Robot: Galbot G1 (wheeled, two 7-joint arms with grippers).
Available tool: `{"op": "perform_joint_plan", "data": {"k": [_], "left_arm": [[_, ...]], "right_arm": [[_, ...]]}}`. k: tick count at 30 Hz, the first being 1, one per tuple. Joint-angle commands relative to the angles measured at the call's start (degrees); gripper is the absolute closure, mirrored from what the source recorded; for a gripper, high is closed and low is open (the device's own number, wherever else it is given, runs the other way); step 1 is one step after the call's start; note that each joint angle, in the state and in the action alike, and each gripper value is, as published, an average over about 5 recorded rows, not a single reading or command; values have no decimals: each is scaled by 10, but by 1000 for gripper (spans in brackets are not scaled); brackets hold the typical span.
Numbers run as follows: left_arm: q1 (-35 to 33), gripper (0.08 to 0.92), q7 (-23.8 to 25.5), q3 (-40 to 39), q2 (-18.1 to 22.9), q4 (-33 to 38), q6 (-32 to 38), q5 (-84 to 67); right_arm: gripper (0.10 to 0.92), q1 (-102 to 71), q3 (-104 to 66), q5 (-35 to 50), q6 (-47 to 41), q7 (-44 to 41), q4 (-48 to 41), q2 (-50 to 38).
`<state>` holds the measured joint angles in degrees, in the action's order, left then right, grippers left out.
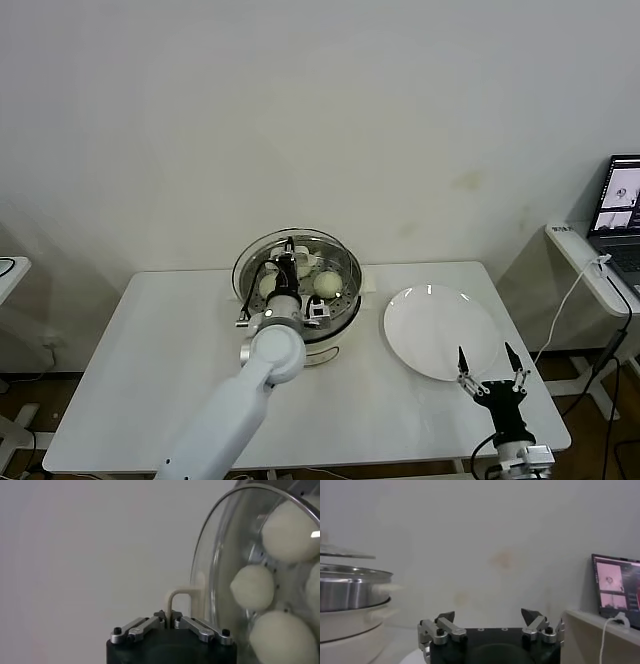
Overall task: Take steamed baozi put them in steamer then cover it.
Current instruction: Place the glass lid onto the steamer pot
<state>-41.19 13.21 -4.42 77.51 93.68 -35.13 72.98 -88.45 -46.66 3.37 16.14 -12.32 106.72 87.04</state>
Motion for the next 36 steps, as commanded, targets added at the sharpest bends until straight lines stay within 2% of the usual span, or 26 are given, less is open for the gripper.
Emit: {"op": "perform_joint_plan", "data": {"k": [1, 36], "left_arm": [[5, 867, 9, -15, 30, -14, -4, 26], [-10, 867, 16, -7, 33, -20, 10, 45]], "right_arm": [[202, 1, 4, -3, 1, -1, -1, 2], [202, 0, 18, -2, 4, -6, 0, 2]]}}
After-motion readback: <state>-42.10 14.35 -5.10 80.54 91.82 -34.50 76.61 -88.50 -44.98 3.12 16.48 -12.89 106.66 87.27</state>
